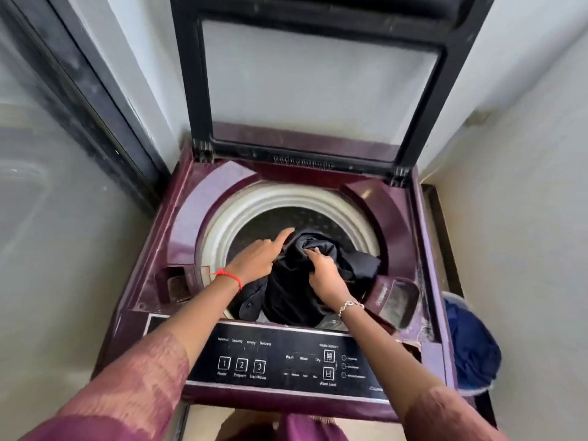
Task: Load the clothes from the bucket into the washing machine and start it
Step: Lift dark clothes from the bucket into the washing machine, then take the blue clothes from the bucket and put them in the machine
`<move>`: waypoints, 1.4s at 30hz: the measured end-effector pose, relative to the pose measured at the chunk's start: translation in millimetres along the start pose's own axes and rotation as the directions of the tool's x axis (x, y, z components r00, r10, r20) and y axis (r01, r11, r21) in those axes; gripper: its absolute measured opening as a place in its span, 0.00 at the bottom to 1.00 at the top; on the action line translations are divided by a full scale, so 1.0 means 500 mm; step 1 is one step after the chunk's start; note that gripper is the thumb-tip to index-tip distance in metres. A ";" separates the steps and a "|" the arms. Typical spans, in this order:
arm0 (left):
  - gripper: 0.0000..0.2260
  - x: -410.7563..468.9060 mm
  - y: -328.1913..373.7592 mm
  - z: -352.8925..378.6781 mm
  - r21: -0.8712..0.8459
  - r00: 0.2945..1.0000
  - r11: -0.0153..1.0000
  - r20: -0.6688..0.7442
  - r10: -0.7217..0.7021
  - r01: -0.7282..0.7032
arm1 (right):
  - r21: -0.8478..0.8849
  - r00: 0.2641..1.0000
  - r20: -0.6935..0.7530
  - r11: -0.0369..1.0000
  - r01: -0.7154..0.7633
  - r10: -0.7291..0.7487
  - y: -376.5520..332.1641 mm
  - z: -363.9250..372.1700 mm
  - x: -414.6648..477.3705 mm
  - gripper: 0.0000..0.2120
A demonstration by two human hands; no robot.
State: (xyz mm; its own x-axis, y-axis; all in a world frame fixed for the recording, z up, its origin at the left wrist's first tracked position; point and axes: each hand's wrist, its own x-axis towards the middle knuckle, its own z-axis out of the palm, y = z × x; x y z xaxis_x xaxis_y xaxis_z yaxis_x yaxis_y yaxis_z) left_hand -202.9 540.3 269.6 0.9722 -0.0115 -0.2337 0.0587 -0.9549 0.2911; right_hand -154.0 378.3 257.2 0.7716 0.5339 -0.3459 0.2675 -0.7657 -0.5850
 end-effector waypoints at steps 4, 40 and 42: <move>0.41 0.049 -0.023 0.073 -0.144 0.951 0.977 0.289 -0.110 0.157 | -0.239 0.926 0.361 0.971 -0.020 0.108 0.032 0.059 0.055 0.26; 0.27 0.242 0.742 0.116 -0.166 0.790 0.802 0.146 0.596 -0.574 | 0.218 0.676 -0.605 0.904 -0.367 0.420 0.527 -0.330 -0.407 0.14; 0.27 0.261 0.790 0.162 -0.145 0.783 0.811 0.212 0.585 -0.567 | 0.238 0.677 -0.577 0.887 -0.396 0.457 0.604 -0.334 -0.429 0.14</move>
State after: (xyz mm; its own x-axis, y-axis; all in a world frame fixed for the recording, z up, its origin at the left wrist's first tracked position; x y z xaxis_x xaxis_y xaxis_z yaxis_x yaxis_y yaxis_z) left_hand -71.2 137.6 278.8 0.7477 -0.6303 -0.2090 -0.4706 -0.7250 0.5029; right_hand -142.1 -27.3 277.2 0.9775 -0.1956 -0.0787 -0.2059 -0.8052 -0.5561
